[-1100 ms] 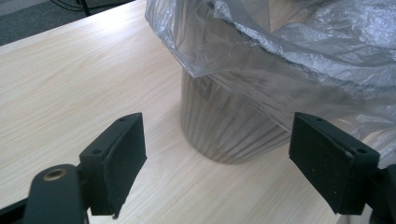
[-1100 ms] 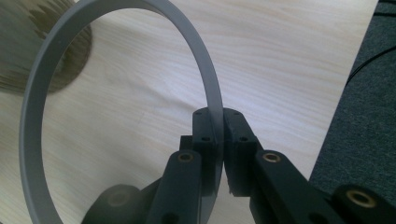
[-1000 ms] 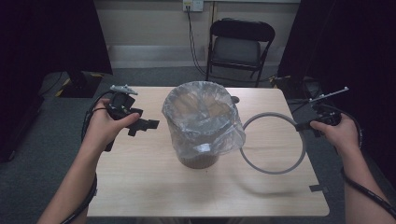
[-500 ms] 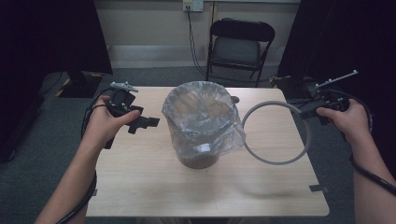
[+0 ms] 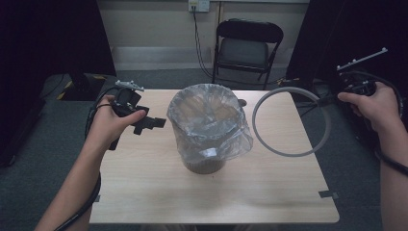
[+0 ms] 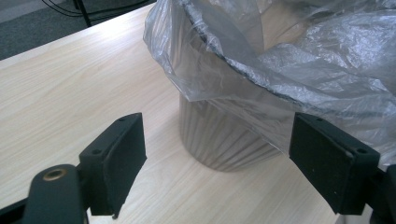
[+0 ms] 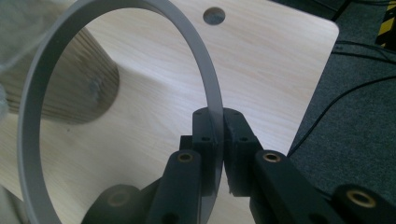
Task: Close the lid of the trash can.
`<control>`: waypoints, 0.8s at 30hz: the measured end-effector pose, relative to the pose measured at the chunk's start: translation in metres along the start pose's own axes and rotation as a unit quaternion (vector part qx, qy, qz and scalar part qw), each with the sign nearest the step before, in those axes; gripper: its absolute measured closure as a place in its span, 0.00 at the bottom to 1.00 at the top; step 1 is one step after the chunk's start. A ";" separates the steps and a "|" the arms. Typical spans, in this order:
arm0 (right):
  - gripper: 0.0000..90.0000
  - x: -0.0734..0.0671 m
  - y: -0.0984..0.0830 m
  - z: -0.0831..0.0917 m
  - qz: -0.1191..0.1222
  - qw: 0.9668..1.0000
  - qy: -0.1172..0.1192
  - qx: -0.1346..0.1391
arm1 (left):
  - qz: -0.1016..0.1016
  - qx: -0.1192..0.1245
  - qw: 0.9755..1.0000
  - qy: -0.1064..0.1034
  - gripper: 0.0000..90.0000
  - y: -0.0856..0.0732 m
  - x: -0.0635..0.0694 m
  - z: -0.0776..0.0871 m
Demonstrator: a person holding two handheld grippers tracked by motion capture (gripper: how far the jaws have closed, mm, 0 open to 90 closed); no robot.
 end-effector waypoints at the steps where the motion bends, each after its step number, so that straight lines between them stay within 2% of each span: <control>1: 0.94 0.000 0.003 0.004 0.002 1.000 0.001 -0.001 | -0.002 0.000 1.000 -0.001 0.20 0.000 0.000 0.000; 8: 0.94 0.002 0.016 0.024 -0.003 1.000 0.002 0.015 | -0.001 0.004 1.000 -0.003 0.20 0.002 -0.001 0.001; 12: 0.94 -0.005 0.028 0.035 0.006 1.000 0.000 0.016 | -0.003 0.003 1.000 -0.006 0.20 0.002 -0.001 0.000; 18: 0.94 -0.028 0.051 0.044 0.018 0.999 0.023 0.030 | -0.007 0.003 1.000 -0.009 0.20 0.001 0.000 -0.002; 24: 0.94 -0.057 0.069 0.034 0.036 0.998 0.040 0.025 | -0.010 0.006 1.000 -0.013 0.20 0.000 0.000 -0.002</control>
Point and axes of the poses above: each handheld gripper's, and its own axes: z roughly backward along the jaws, y roughly out of its top, x roughly to its right, the point moved 2 cm from there along -z, roughly forward along the jaws, and after that the axes turned 15 degrees about -y, right-handed, at the moved point
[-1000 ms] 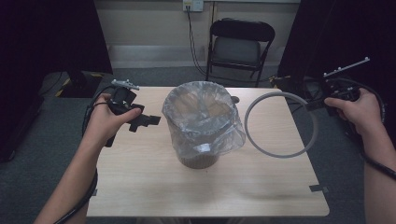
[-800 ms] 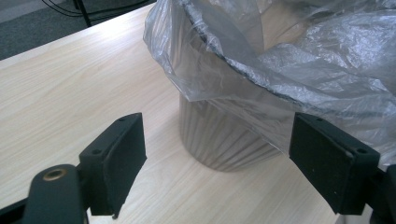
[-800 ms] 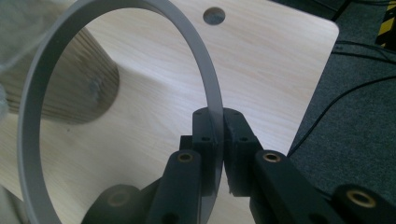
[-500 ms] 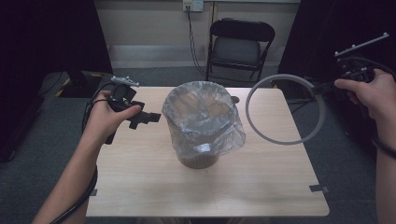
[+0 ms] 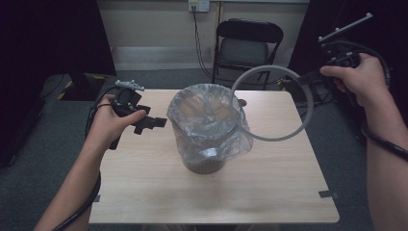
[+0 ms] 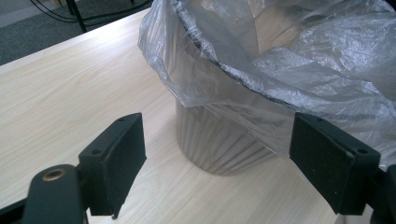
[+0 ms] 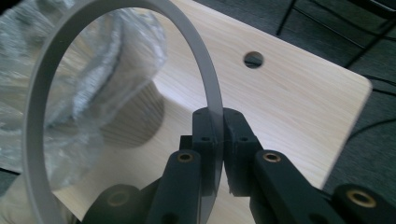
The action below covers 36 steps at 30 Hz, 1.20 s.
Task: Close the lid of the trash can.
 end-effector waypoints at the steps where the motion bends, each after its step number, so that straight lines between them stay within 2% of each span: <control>1: 0.94 -0.005 0.003 -0.004 0.001 1.000 0.004 -0.001 | 0.000 0.000 1.000 -0.001 0.20 0.000 0.000 0.000; 6: 0.94 -0.021 0.014 -0.019 0.003 1.000 0.022 -0.002 | -0.006 0.000 1.000 -0.004 0.20 0.001 -0.001 0.001; 12: 0.94 -0.035 0.022 -0.034 -0.008 0.999 0.034 -0.004 | -0.009 0.004 1.000 -0.005 0.20 0.001 -0.002 0.001; 18: 0.94 -0.042 0.022 -0.044 -0.019 1.000 0.021 0.000 | -0.008 0.006 1.000 -0.005 0.20 0.001 -0.003 0.000; 26: 0.93 -0.057 0.021 -0.053 -0.021 1.000 0.022 0.005 | -0.010 0.004 1.000 -0.010 0.20 -0.001 -0.002 -0.004; 36: 0.93 -0.061 0.014 -0.063 -0.036 0.999 0.023 0.007 | -0.006 0.009 1.000 -0.012 0.20 -0.006 -0.004 -0.005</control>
Point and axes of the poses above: each handheld gripper's, and its own axes: z roughly backward along the jaws, y roughly out of its top, x roughly to its right, the point moved 2 cm from there along -z, roughly forward along the jaws, and after that the axes turned 15 degrees about -y, right-handed, at the moved point
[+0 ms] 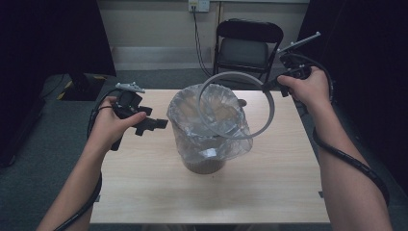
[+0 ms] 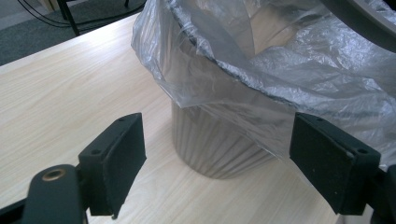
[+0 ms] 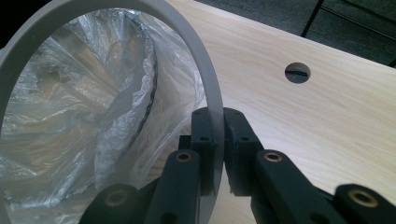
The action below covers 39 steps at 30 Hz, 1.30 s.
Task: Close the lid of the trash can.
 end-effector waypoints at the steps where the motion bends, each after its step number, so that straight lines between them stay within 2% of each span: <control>1: 0.93 -0.001 0.000 -0.001 -0.001 1.000 -0.002 0.000 | 0.000 -0.002 1.000 -0.001 0.20 -0.001 0.000 0.000; 8: 0.93 -0.009 0.002 -0.007 -0.004 1.000 0.005 -0.001 | 0.005 0.001 1.000 0.003 0.20 -0.008 -0.004 0.006; 11: 0.93 -0.011 0.004 -0.008 -0.006 1.000 0.005 0.000 | 0.003 -0.008 1.000 0.001 0.20 -0.012 -0.005 0.005; 14: 0.93 -0.013 0.004 -0.010 -0.011 1.000 0.007 0.004 | 0.010 -0.005 1.000 0.000 0.20 -0.016 -0.005 0.004; 22: 0.93 -0.018 0.004 -0.018 -0.016 1.000 0.011 0.006 | 0.011 -0.007 1.000 0.000 0.20 -0.020 -0.007 0.004; 27: 0.93 -0.022 0.005 -0.024 -0.014 1.000 0.019 0.007 | 0.012 -0.002 1.000 0.001 0.20 -0.020 -0.008 0.005; 30: 0.93 -0.023 0.005 -0.027 -0.014 1.000 0.020 0.009 | 0.012 -0.009 1.000 0.006 0.20 -0.022 -0.010 0.004; 39: 0.93 -0.029 0.008 -0.036 -0.008 1.000 0.020 0.013 | 0.015 -0.007 1.000 0.000 0.20 -0.027 -0.014 0.001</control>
Point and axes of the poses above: each handheld gripper's, and its own axes: z roughly backward along the jaws, y roughly out of its top, x roughly to its right, the point moved 2 cm from there along -z, roughly forward along the jaws, and after that the axes turned 15 degrees about -y, right-handed, at the moved point
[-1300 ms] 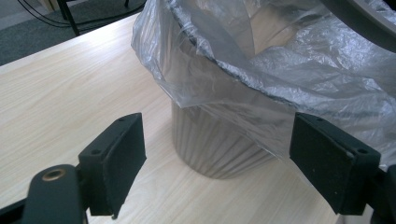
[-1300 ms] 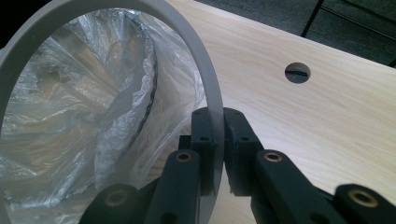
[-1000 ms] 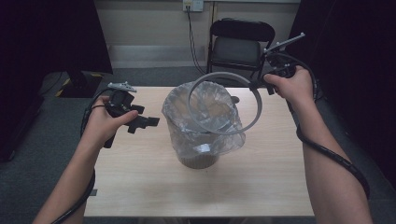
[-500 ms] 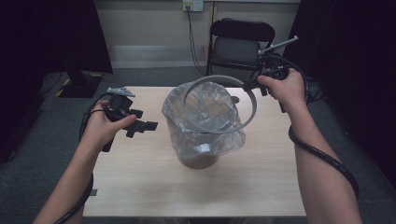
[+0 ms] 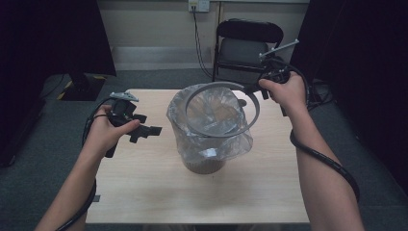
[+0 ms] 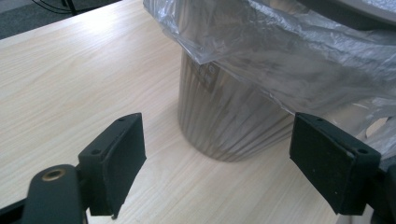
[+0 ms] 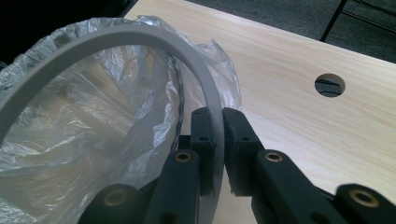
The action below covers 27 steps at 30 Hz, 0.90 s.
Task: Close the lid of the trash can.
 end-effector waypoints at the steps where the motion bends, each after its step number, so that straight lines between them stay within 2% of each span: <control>1: 0.93 -0.001 0.000 -0.001 0.000 1.000 0.001 -0.001 | 0.002 0.003 1.000 -0.001 0.20 0.000 0.000 0.000; 9: 0.92 -0.008 0.003 -0.007 0.008 1.000 0.002 -0.001 | 0.002 0.004 1.000 0.000 0.20 -0.003 -0.002 0.002; 13: 0.85 -0.011 0.004 -0.007 0.014 1.000 0.000 -0.005 | 0.005 0.004 1.000 0.000 0.20 -0.005 -0.003 0.003; 16: 0.76 -0.012 0.003 -0.007 0.018 1.000 -0.008 -0.007 | 0.004 0.001 1.000 0.000 0.20 -0.005 -0.002 0.002; 18: 0.69 -0.011 0.002 -0.007 0.012 1.000 -0.002 -0.007 | 0.004 0.001 1.000 -0.001 0.20 -0.005 -0.001 0.001; 22: 0.66 -0.009 -0.002 -0.003 0.014 1.000 -0.005 -0.009 | 0.003 0.002 1.000 -0.002 0.20 -0.004 0.002 -0.001; 27: 0.66 -0.001 -0.008 0.003 0.001 1.000 0.001 -0.014 | 0.000 0.003 1.000 -0.004 0.20 -0.001 0.004 -0.003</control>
Point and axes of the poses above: each handheld gripper's, and its own axes: z roughly backward along the jaws, y roughly out of its top, x roughly to its right, the point moved 2 cm from there along -z, roughly forward along the jaws, and after that the axes turned 15 degrees about -y, right-handed, at the moved point
